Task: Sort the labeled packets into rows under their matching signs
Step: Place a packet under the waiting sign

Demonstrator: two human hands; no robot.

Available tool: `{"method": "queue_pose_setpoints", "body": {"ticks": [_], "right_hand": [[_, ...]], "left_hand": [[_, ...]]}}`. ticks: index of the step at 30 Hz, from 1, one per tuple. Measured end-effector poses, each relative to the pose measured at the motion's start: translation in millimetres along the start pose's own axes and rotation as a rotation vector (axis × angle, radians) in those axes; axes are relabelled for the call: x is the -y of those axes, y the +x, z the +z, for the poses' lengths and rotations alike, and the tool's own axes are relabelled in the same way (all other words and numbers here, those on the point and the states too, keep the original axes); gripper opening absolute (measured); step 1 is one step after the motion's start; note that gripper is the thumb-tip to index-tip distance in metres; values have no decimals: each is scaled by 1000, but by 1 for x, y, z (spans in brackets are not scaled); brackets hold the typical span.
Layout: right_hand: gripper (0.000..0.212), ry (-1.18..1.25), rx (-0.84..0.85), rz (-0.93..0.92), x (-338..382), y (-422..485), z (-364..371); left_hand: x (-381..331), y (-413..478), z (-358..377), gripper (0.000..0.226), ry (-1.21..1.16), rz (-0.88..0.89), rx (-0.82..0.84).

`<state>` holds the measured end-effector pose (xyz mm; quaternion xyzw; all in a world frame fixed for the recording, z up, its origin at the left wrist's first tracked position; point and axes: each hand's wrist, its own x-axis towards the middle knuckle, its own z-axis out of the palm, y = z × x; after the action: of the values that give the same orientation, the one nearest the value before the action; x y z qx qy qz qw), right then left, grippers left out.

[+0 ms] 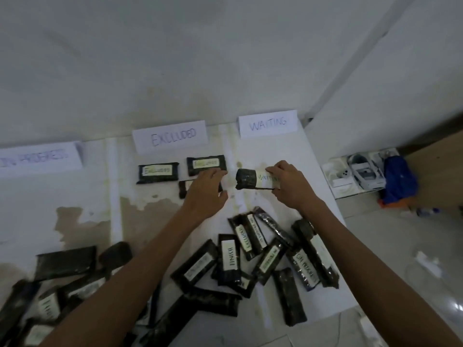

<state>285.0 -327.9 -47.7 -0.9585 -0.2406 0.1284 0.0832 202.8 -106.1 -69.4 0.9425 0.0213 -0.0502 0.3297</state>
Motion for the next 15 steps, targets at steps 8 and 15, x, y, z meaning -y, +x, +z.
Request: {"method": "queue_pose_setpoints", "body": {"ticks": [8, 15], "right_hand": [[54, -62, 7, 31, -91, 67, 1], [50, -88, -53, 6, -138, 117, 5]], "left_hand": [[-24, 84, 54, 59, 35, -12, 84], [-37, 138, 84, 62, 61, -7, 126]]}}
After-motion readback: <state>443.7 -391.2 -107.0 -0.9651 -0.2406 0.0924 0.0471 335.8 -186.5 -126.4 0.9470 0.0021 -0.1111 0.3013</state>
